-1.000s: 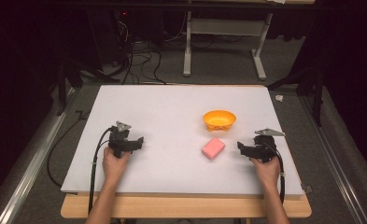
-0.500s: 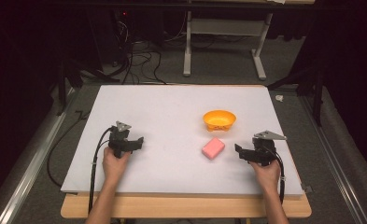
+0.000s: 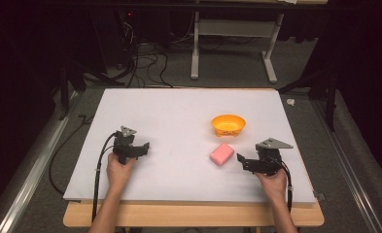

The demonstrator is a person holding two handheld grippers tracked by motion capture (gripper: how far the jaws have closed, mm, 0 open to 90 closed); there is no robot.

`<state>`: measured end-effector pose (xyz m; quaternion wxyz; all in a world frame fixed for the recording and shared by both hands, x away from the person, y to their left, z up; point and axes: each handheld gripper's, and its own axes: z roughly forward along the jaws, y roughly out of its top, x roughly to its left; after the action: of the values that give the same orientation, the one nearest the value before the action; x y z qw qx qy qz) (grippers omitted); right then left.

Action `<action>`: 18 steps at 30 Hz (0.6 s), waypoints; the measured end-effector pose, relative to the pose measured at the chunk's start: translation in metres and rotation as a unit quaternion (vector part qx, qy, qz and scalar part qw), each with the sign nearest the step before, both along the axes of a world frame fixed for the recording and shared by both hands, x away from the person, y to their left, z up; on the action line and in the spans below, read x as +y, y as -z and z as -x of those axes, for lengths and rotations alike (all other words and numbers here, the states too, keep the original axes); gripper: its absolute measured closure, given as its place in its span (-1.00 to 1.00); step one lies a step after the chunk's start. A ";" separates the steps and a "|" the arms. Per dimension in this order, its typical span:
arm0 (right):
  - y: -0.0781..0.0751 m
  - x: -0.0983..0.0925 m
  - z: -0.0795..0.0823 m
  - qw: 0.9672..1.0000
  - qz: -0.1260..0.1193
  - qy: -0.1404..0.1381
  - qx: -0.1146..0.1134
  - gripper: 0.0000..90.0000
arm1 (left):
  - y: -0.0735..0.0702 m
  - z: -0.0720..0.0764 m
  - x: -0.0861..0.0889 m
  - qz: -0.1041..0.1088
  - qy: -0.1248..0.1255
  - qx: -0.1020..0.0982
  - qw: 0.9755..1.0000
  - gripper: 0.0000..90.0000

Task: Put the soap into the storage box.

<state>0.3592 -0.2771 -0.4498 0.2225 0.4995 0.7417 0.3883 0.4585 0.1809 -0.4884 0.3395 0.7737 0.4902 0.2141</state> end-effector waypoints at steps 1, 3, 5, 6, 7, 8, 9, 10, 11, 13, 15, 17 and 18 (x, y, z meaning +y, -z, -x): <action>0.000 0.000 0.000 1.000 0.000 0.000 0.000 -0.67 | 0.000 0.000 0.000 0.000 0.000 0.000 1.000 -0.56; 0.000 0.003 0.001 1.000 0.000 -0.004 -0.001 -0.67 | 0.000 0.000 0.000 0.000 0.000 0.000 1.000 -0.56; -0.001 0.006 0.001 1.000 0.001 -0.009 -0.001 -0.68 | 0.000 0.000 0.000 0.000 0.000 0.000 1.000 -0.56; -0.001 0.008 0.001 1.000 0.001 -0.013 -0.003 -0.68 | 0.000 0.000 0.000 0.000 0.000 0.000 1.000 -0.56; -0.001 0.008 0.001 1.000 0.001 -0.013 -0.003 -0.68 | 0.000 0.000 0.000 0.000 0.000 0.000 1.000 -0.56; -0.001 0.009 0.001 1.000 0.002 -0.015 -0.004 -0.68 | 0.000 0.000 0.000 0.000 0.000 0.000 1.000 -0.56; -0.001 0.010 0.001 1.000 0.001 -0.016 -0.003 -0.68 | 0.000 0.000 0.000 0.000 0.000 0.000 1.000 -0.56; -0.001 0.012 0.001 1.000 0.001 -0.019 -0.003 -0.69 | 0.000 0.000 0.000 0.000 0.000 0.000 1.000 -0.56; -0.002 0.013 0.001 1.000 0.002 -0.022 -0.004 -0.69 | 0.000 0.000 0.000 0.000 0.000 0.000 1.000 -0.56; -0.002 0.015 0.001 1.000 0.005 -0.026 -0.005 -0.69 | 0.000 0.000 0.000 0.000 0.000 0.000 1.000 -0.56; -0.002 0.017 0.001 1.000 0.006 -0.028 -0.003 -0.70 | 0.000 0.000 0.000 0.000 0.000 0.000 1.000 -0.56; -0.001 0.021 0.000 0.999 0.007 -0.033 -0.004 -0.70 | 0.000 0.000 0.000 0.000 0.000 0.000 1.000 -0.56; -0.001 0.021 0.000 0.999 0.007 -0.033 -0.004 -0.70 | 0.000 0.000 0.000 0.000 0.000 0.000 1.000 -0.56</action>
<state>0.3589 -0.2559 -0.4484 0.2161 0.4720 0.7594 0.3921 0.4584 0.1810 -0.4884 0.3395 0.7737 0.4902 0.2141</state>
